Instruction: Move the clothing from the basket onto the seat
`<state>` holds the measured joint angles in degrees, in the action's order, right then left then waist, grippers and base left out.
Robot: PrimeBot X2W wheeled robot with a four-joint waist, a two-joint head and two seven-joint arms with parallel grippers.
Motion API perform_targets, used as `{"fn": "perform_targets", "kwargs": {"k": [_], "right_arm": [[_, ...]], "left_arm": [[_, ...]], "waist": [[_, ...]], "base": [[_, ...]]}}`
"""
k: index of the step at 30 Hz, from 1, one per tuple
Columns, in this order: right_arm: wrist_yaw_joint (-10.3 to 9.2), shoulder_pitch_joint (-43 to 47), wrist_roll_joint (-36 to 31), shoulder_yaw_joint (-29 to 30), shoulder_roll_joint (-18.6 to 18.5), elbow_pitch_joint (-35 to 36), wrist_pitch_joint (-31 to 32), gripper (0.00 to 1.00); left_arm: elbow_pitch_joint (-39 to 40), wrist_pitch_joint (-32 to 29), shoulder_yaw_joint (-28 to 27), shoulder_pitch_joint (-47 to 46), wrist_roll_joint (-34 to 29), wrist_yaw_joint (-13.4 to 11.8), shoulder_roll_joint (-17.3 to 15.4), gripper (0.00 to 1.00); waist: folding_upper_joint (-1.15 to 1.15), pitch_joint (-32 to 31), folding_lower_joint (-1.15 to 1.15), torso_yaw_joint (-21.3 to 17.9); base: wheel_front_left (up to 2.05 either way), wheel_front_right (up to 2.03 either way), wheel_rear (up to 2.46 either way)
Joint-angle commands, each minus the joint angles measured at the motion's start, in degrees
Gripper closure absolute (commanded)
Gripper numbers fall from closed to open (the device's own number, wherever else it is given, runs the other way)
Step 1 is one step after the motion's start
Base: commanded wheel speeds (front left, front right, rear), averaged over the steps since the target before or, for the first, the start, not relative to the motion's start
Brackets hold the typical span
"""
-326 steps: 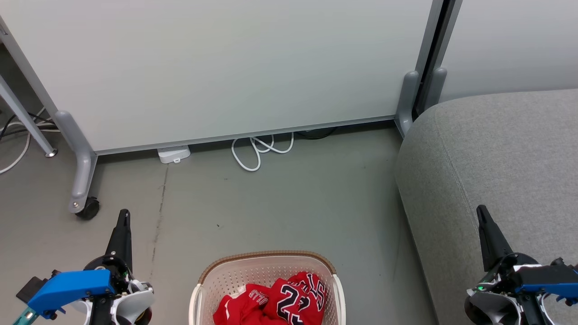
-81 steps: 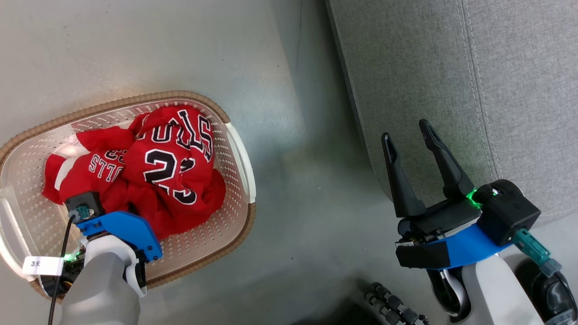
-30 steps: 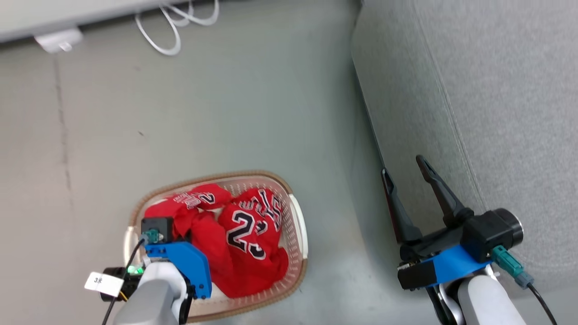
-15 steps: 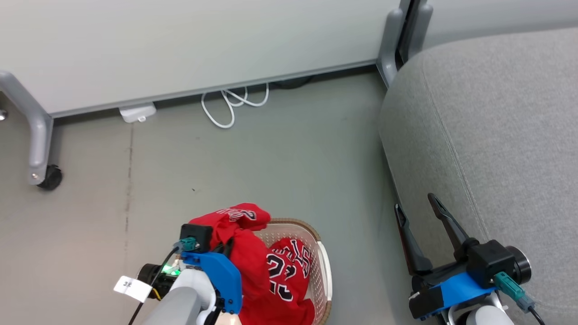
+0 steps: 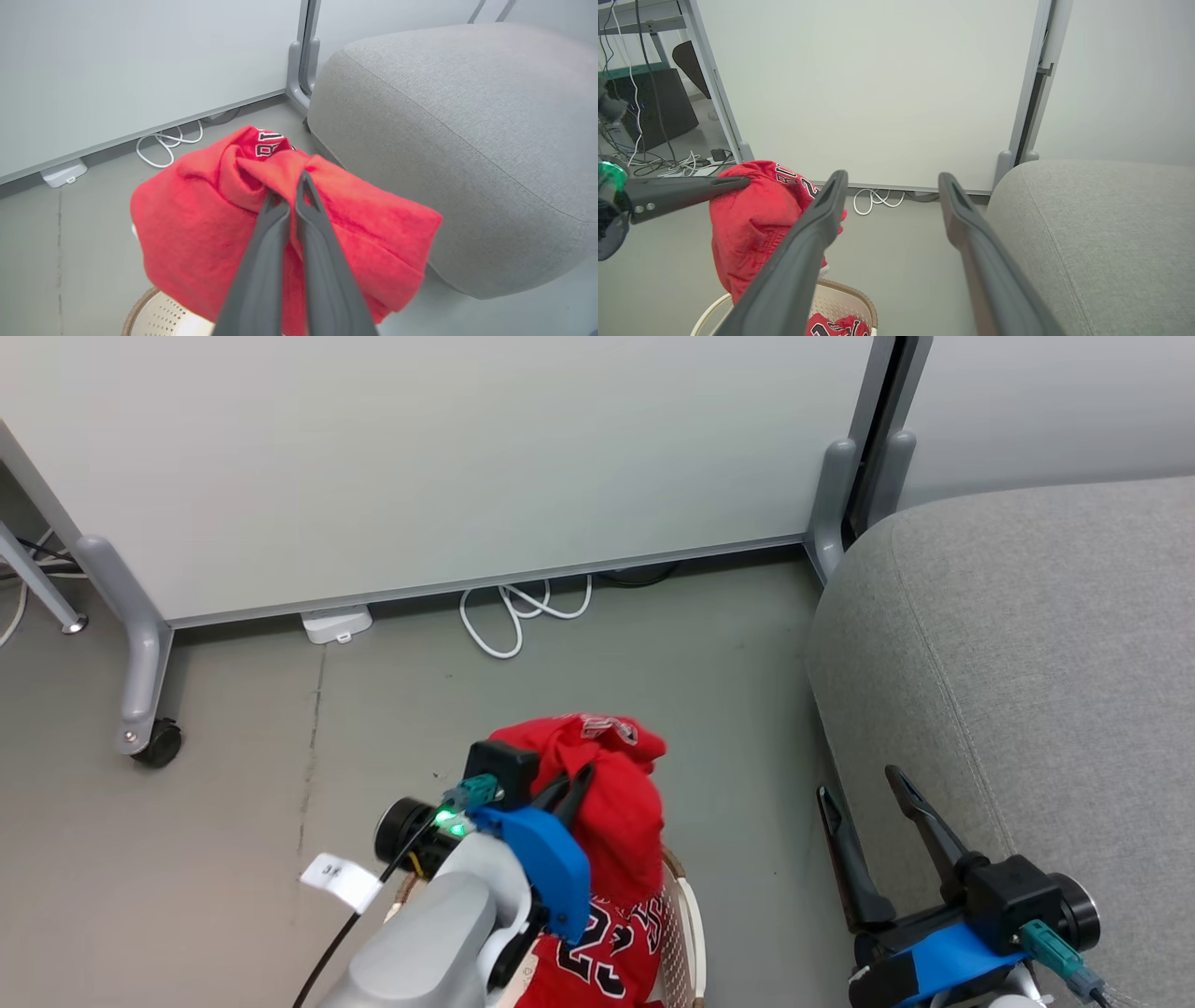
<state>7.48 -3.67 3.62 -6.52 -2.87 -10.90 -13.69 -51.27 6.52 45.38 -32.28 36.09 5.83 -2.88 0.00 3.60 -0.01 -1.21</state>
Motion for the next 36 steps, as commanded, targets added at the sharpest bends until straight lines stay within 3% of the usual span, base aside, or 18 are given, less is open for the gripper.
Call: {"fn": "perform_targets", "kwargs": {"k": [1, 17, 36], "right_arm": [[0.03, 0.86, -0.17, -0.05, -0.01, 0.29, 0.28, 0.0], [0.03, 1.77, -0.18, -1.07, -0.01, 0.6, 1.34, 0.0], [0.03, 1.63, 0.42, -3.21, -0.01, 0.77, 2.78, 0.0]], "left_arm": [[2.16, -0.04, 1.63, -2.01, 1.65, -0.64, -0.02, 1.0], [13.55, 0.73, 14.25, -11.8, 11.5, -5.19, -0.02, 1.0], [13.48, 3.4, 24.18, -17.98, 20.69, -8.26, -0.02, 1.0]], "waist": [[0.0, -0.39, 0.01, 0.08], [0.0, -1.75, 0.01, -0.88], [0.0, -2.64, 0.01, -1.76]], "base": [[0.0, 0.0, 0.0], [0.0, 0.0, 0.0], [0.0, 0.0, 0.0]]}}
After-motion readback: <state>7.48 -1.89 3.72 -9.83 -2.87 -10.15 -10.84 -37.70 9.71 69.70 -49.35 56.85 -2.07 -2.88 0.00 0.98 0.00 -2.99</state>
